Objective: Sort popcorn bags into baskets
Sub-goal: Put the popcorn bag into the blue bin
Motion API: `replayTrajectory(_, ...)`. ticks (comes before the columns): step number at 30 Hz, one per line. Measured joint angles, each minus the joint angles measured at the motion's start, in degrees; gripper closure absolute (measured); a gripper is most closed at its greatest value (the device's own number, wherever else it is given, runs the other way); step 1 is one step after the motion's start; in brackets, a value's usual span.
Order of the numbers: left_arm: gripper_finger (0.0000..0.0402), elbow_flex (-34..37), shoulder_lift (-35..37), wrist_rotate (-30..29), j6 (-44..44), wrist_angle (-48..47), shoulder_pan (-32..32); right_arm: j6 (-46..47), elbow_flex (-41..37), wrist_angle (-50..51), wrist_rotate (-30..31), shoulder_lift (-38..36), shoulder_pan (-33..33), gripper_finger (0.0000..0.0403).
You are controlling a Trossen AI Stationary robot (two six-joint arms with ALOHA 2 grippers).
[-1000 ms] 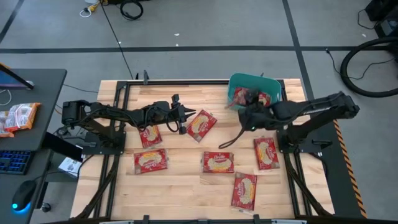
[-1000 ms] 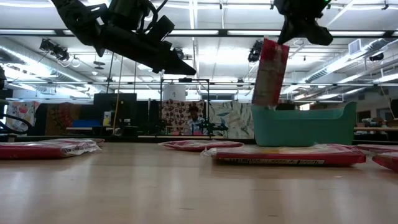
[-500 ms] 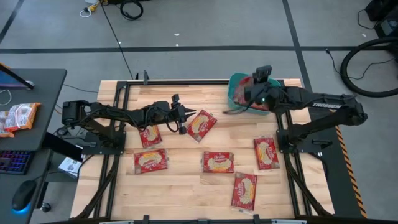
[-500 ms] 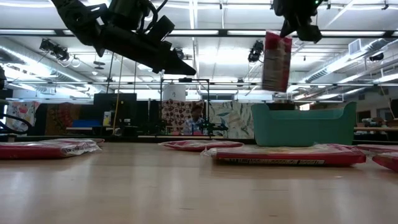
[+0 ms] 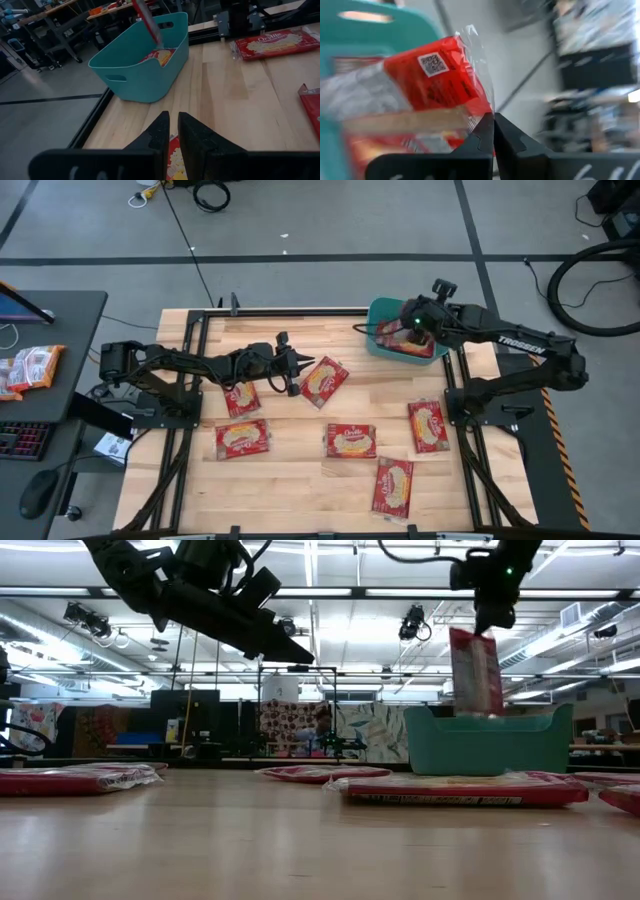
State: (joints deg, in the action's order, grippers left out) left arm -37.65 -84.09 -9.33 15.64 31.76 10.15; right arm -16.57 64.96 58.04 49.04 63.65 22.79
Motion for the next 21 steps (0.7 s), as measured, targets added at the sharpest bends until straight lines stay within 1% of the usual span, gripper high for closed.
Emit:
replayTrajectory(3, 0.0358, 0.0, 0.0, 0.0, 0.0, -0.1, 0.0, 15.0, 2.5, 9.6, -6.5, 1.6, 2.1, 0.0398)
replayTrajectory(5, 0.0358, 0.0, 0.0, 0.0, 0.0, -0.2, 0.0, 24.0, 4.8, 15.3, -8.7, 2.5, 3.4, 0.0398)
replayTrajectory(9, 0.0358, 0.0, 0.0, 0.0, 0.0, -0.2, 0.0, 35.2, 7.9, 22.5, -13.6, 3.7, 5.8, 0.0398)
replayTrajectory(13, 0.0358, 0.0, 0.0, 0.2, -0.7, -0.4, -0.1, 40.6, 9.6, 27.6, -19.9, 4.4, 9.4, 0.0398)
replayTrajectory(17, 0.0358, 0.0, 0.0, 0.2, -1.5, -0.6, -0.2, 41.1, 9.7, 29.5, -27.0, 4.6, 13.2, 0.0398)
replayTrajectory(21, 0.0358, 0.0, 0.0, 0.2, -0.4, -1.2, -0.4, 41.1, 9.7, 30.2, -34.2, 4.6, 17.5, 0.0398)
